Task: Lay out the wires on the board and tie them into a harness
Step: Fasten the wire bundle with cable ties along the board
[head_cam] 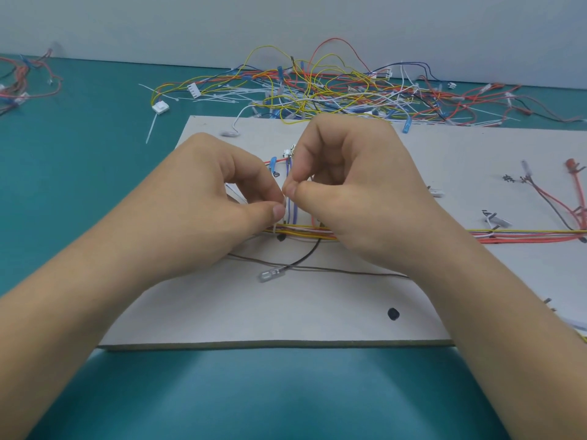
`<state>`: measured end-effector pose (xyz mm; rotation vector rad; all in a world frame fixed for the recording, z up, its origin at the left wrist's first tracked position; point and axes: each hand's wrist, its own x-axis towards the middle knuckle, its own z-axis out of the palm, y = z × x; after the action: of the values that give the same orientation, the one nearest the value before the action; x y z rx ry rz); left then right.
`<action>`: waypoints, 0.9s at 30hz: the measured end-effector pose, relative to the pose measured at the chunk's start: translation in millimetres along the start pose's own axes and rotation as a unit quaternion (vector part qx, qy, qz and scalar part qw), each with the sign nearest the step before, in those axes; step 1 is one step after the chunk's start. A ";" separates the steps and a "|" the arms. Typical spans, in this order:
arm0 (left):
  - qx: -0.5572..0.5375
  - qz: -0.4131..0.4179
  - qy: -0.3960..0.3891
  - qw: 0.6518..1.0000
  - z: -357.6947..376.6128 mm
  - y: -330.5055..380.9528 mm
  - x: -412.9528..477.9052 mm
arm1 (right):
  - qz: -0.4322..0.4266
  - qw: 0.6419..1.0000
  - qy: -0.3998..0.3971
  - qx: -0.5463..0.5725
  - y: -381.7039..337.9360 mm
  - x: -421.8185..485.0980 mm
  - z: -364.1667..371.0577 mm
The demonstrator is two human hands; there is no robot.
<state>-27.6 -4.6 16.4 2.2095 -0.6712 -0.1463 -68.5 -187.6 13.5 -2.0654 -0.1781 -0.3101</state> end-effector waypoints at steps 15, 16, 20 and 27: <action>0.012 0.011 -0.021 1.000 -2.4 3.2 -1.6 | 0.004 1.000 0.016 -0.018 -5.2 -1.7 -1.4; 0.016 0.012 -0.019 1.000 -1.6 3.1 -1.7 | 0.010 1.000 0.013 -0.015 -5.7 -1.6 -1.7; 0.021 0.002 -0.021 1.000 2.5 3.6 -3.9 | 0.089 0.995 -0.033 0.011 -5.2 -1.3 -8.7; 0.032 0.005 -0.014 0.999 1.8 3.7 -5.5 | 0.127 0.988 -0.086 -0.019 -7.0 -2.4 -11.1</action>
<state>-34.4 -5.0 17.3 2.2684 -0.7105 -0.1540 -74.2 -193.8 23.8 -2.1235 -0.0123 0.0225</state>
